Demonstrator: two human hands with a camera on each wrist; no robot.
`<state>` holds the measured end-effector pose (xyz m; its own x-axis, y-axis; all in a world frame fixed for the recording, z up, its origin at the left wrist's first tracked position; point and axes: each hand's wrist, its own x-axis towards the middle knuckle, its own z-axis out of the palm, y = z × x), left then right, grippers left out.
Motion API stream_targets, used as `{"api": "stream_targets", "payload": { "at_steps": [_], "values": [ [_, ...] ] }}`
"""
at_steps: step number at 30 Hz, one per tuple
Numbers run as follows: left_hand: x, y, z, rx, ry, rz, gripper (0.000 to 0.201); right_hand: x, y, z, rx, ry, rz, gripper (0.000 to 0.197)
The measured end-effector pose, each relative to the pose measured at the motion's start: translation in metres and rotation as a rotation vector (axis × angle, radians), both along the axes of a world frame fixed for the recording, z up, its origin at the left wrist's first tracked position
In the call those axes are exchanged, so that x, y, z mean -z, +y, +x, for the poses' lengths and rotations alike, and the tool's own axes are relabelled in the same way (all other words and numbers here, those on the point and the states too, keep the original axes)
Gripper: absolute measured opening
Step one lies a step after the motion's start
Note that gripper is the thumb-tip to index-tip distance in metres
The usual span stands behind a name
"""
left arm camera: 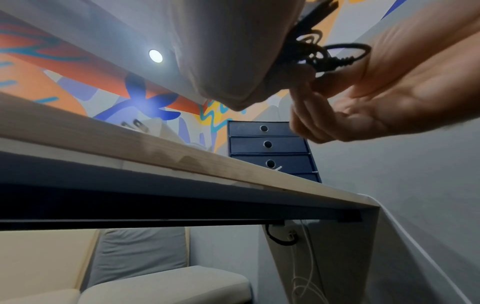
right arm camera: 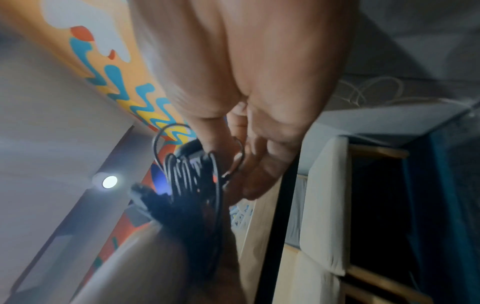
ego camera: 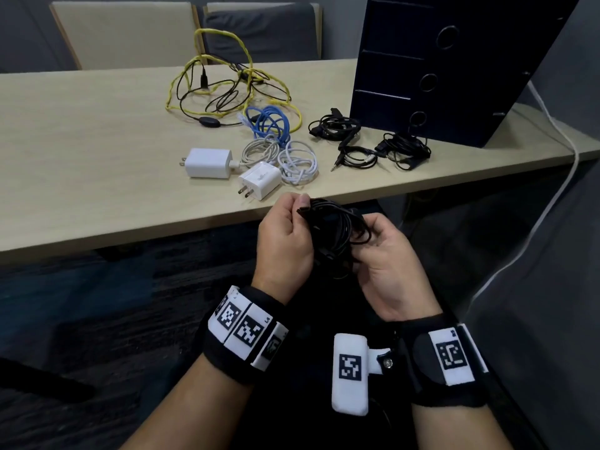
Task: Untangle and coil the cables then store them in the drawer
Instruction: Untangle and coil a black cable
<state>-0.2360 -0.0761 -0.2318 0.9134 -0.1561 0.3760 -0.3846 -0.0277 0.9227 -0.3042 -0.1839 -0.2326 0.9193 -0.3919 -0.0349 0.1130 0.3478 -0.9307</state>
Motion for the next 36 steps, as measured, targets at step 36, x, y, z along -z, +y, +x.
{"api": "stream_targets", "payload": {
  "at_steps": [36],
  "values": [
    [0.007,0.005,-0.027,0.077,-0.072,0.020,0.015,-0.009,0.015,-0.024,0.224,0.103,-0.880,0.020]
  ]
}}
